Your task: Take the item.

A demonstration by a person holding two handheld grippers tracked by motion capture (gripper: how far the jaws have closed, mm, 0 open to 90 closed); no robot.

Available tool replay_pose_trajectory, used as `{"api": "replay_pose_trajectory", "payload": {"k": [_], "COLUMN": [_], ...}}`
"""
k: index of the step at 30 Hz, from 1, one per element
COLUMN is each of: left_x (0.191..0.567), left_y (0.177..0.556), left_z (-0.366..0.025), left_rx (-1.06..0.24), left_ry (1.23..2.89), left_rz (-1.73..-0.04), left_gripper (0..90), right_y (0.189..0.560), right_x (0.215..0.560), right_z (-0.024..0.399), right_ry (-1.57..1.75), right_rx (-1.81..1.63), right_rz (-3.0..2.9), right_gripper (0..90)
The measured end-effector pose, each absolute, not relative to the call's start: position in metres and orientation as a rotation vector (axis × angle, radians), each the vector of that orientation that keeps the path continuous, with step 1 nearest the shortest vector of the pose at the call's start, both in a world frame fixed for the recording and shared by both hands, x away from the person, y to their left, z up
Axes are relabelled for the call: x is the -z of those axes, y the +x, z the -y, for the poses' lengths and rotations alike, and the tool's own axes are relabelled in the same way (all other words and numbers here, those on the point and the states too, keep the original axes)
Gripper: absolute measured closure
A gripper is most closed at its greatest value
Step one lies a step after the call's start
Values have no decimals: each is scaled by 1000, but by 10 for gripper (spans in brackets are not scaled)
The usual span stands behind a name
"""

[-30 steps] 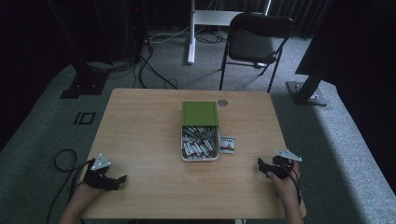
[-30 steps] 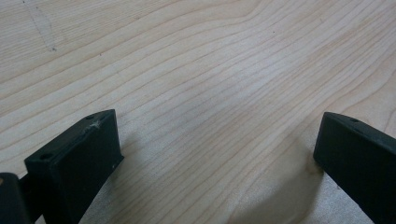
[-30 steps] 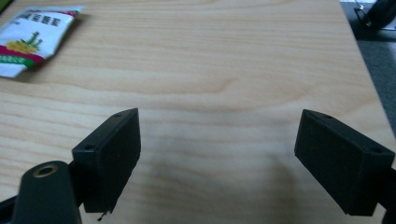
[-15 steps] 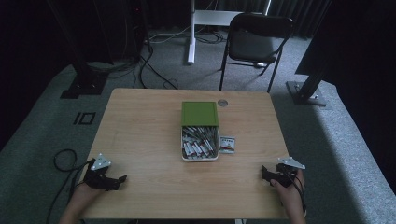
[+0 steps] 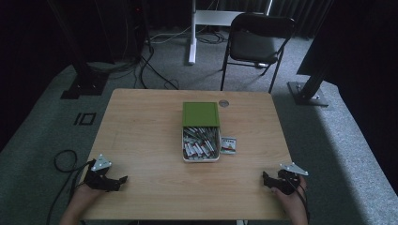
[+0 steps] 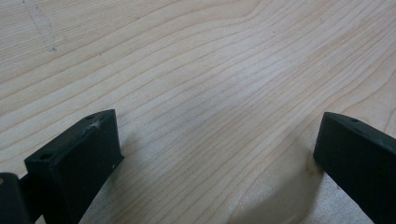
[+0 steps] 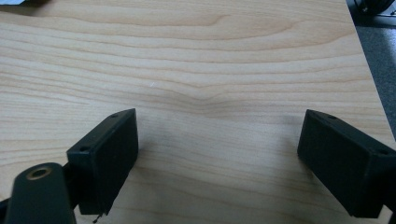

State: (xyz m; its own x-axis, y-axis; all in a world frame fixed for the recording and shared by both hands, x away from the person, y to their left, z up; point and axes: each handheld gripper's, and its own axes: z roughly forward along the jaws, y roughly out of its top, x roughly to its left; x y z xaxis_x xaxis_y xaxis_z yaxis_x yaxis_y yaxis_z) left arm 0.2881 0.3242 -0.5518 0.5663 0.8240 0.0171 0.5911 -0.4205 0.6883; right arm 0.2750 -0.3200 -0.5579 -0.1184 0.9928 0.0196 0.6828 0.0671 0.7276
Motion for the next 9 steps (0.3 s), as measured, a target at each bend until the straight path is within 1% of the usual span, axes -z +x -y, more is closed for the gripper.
{"api": "replay_pose_trajectory", "payload": {"k": [9], "left_x": [552], "left_y": [288], "left_z": [-324], "left_rx": [-470], "left_ry": [2159], "left_rz": [-1127], "left_gripper": [14], "right_y": [275], "right_x": [558], "right_z": [320], "right_ry": [1661], "right_rx": [-818], "right_rz": [-1856], "right_gripper": [127]}}
